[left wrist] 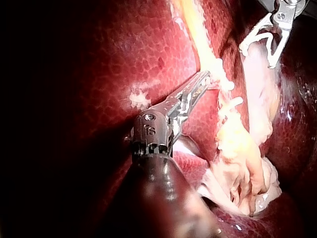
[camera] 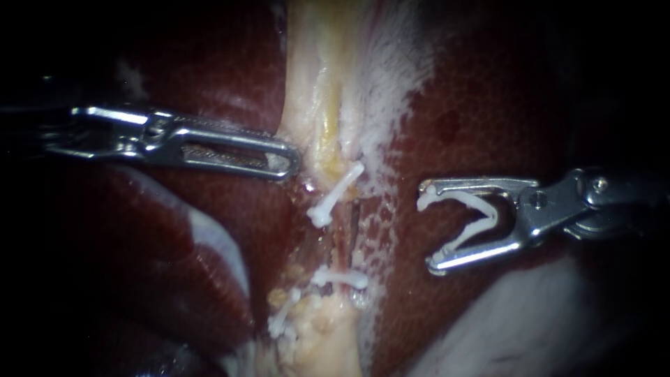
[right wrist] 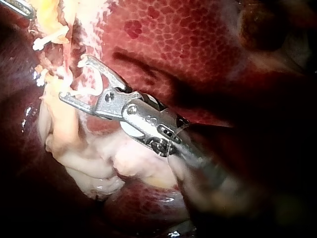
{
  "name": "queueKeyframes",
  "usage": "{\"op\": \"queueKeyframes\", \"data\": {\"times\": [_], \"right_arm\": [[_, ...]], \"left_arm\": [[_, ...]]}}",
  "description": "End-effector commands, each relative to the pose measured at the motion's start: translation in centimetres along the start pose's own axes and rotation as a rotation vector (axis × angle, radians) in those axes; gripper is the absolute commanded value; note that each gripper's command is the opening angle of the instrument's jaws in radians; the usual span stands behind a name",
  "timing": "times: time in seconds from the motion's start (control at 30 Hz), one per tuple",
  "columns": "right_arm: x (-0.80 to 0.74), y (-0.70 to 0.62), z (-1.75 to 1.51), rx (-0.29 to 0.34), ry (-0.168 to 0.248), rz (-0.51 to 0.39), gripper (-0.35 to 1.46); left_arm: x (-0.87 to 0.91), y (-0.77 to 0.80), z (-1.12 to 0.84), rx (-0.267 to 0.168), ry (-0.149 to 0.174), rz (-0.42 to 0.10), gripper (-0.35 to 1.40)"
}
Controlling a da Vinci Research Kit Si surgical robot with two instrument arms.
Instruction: Clipping second clip right tube
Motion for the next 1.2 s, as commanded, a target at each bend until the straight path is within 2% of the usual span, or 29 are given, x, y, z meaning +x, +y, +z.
{"op": "queueKeyframes", "data": {"times": [0.03,0.23,0.4,0.6,0.83,1.03,1.2], "right_arm": [[0.00,0.00,0.00,0.000,0.000,0.000,0.60],[-0.04,-0.02,0.03,-0.001,-0.001,-0.003,0.60],[-0.16,-0.06,0.16,0.000,-0.003,-0.006,0.60],[-0.38,-0.13,0.48,0.031,-0.008,0.022,0.60],[-0.58,-0.17,0.92,0.068,-0.016,0.050,0.60],[-0.76,-0.16,1.21,0.086,-0.024,0.061,0.60],[-0.81,-0.12,1.28,0.087,-0.025,0.062,0.60]], "left_arm": [[0.00,0.00,-0.01,0.001,0.000,0.000,-0.35],[-0.02,-0.05,-0.07,0.004,0.001,-0.002,-0.35],[-0.08,-0.19,-0.17,0.008,0.002,-0.006,-0.35],[-0.15,-0.38,-0.32,0.013,0.007,-0.010,-0.35],[-0.26,-0.57,-0.50,0.022,-0.008,-0.017,-0.35],[-0.31,-0.69,-0.64,0.022,-0.018,-0.026,-0.35],[-0.36,-0.73,-0.77,0.018,-0.029,-0.030,-0.35]]}}
